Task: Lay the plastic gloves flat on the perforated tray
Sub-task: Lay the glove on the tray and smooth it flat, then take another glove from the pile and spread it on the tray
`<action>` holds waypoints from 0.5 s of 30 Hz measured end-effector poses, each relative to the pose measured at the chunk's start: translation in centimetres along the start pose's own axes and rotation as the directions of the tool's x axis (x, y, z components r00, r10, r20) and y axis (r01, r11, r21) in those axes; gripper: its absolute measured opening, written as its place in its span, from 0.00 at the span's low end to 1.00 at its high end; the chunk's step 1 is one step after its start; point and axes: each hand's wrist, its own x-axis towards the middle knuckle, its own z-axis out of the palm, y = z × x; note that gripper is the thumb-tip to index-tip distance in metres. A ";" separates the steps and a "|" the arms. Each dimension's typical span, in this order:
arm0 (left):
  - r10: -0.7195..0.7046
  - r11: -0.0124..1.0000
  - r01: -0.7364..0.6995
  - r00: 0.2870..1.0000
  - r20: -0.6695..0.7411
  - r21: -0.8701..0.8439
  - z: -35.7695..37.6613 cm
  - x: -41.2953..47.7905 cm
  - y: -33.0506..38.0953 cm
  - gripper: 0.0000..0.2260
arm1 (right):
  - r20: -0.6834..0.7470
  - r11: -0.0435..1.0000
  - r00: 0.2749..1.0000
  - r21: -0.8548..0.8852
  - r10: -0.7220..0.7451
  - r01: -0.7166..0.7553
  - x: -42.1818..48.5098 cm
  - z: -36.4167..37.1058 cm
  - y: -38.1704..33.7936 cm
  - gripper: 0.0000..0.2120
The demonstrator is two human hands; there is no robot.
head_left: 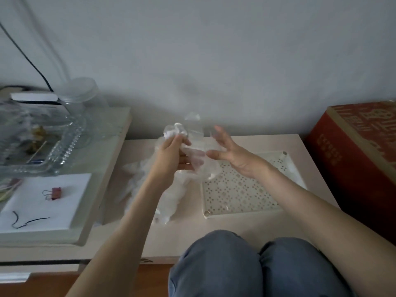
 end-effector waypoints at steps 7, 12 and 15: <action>-0.016 0.996 0.002 0.988 0.154 0.091 2.7 1.5 0.1 0.14 | 0.028 0.996 0.997 -0.062 -0.066 0.067 -1.9 -1.9 -2.5 0.07; -0.002 0.999 -0.009 0.980 0.201 0.052 4.2 2.5 -1.8 0.22 | -0.188 0.995 0.977 0.008 -0.099 0.102 -2.2 -3.9 -1.6 0.03; -0.045 0.971 -0.016 0.968 0.249 0.238 4.6 2.1 -2.7 0.37 | -0.264 0.966 0.963 0.233 -0.049 0.113 -2.8 -5.3 -1.3 0.06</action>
